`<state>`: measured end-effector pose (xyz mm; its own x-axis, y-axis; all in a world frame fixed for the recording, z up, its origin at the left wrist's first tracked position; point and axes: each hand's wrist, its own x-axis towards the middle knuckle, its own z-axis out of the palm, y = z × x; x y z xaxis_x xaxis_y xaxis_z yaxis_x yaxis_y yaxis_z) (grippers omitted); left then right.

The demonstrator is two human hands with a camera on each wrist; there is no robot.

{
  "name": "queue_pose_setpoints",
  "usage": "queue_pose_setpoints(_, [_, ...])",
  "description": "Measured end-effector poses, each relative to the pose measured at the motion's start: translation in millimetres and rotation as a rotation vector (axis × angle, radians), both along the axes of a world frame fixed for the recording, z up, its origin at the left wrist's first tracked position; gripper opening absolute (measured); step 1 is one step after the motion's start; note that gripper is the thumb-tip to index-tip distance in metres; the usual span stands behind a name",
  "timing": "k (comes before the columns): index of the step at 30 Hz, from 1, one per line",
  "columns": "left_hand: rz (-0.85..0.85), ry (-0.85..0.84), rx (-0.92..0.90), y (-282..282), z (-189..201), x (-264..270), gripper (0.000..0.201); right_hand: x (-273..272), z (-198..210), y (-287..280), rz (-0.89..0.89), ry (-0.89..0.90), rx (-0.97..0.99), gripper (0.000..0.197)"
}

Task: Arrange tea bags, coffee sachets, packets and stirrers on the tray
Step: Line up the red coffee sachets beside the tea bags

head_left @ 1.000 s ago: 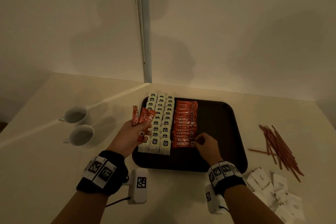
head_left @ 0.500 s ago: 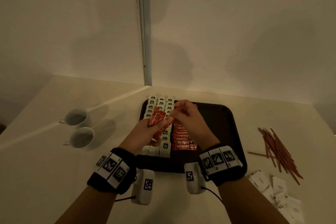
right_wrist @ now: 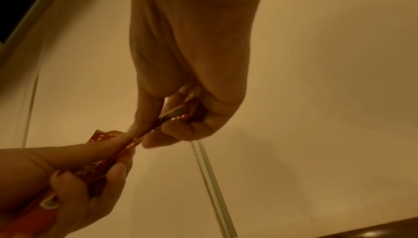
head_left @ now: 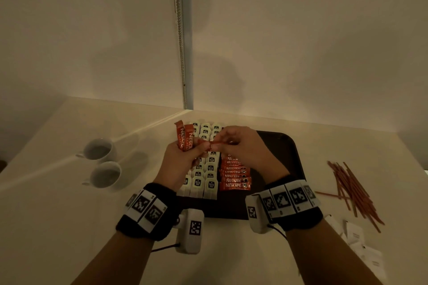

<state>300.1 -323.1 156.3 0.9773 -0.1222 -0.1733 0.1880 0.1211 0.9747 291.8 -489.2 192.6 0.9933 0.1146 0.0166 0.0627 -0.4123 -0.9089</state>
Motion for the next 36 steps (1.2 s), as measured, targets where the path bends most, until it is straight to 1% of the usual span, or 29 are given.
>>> queue_pose_setpoints(1, [-0.009,0.015,-0.033,0.5,0.9,-0.5,0.002,-0.4,1.8,0.0,-0.002,-0.023,-0.003,0.009])
queue_pose_setpoints(3, [-0.017,0.045,-0.088,-0.5,2.3,-1.6,0.009,-2.1,5.2,0.6,-0.01,-0.056,0.013,0.008])
queue_pose_setpoints(4, [-0.006,0.067,-0.117,-0.7,3.4,-2.4,0.012,-3.1,6.2,0.8,-0.023,-0.059,0.043,0.009])
queue_pose_setpoints(6, [0.015,0.126,-0.19,-1.0,4.1,-3.7,0.011,-4.0,9.2,0.1,-0.088,-0.05,0.124,0.015])
queue_pose_setpoints(8, [-0.008,0.183,-0.234,-0.6,4.2,-6.1,0.01,-4.1,11.9,-0.5,-0.161,-0.078,0.156,0.018])
queue_pose_setpoints(10, [-0.061,0.191,-0.232,-2.1,4.0,-9.6,0.014,-3.6,14.0,0.1,-0.186,-0.126,0.085,0.016])
queue_pose_setpoints(12, [-0.079,0.171,-0.233,-4.9,5.1,-12.7,0.015,-3.5,16.4,2.3,-0.191,-0.136,0.038,0.013])
queue_pose_setpoints(16, [-0.009,0.147,-0.221,-4.4,7.5,-10.1,0.012,-3.0,17.6,0.7,-0.239,-0.051,0.162,0.011])
queue_pose_setpoints(19, [-0.004,0.182,-0.239,-1.0,7.7,-7.0,0.015,-3.9,14.5,-3.3,-0.26,0.005,0.206,0.01])
queue_pose_setpoints(22, [-0.007,0.178,-0.202,-0.3,6.7,-7.1,0.018,-5.4,10.9,-4.7,-0.262,0.024,0.246,0.008])
queue_pose_setpoints(25, [0.037,0.083,-0.099,3.4,7.8,-3.8,0.011,-8.4,6.7,-9.9,-0.23,0.043,0.296,0.01])
queue_pose_setpoints(27, [0.045,0.021,-0.044,6.4,10.2,-0.7,0.006,-11.3,3.5,-14.1,-0.226,0.044,0.292,0.009])
queue_pose_setpoints(31, [0.048,-0.037,0.029,5.8,10.5,0.2,0.003,-11.6,-4.2,-18.4,-0.199,0.065,0.291,0.011])
queue_pose_setpoints(32, [0.045,-0.037,0.041,6.2,9.1,-0.1,0.004,-11.1,-7.0,-21.7,-0.186,0.075,0.28,0.012])
queue_pose_setpoints(34, [0.058,-0.008,0.054,9.4,6.3,-0.9,0.013,-10.8,-16.1,-33.4,-0.191,0.095,0.23,0.014])
queue_pose_setpoints(36, [0.106,0.048,0.074,15.4,4.9,-0.4,0.022,-12.4,-30.1,-48.6,-0.204,0.129,0.137,0.014])
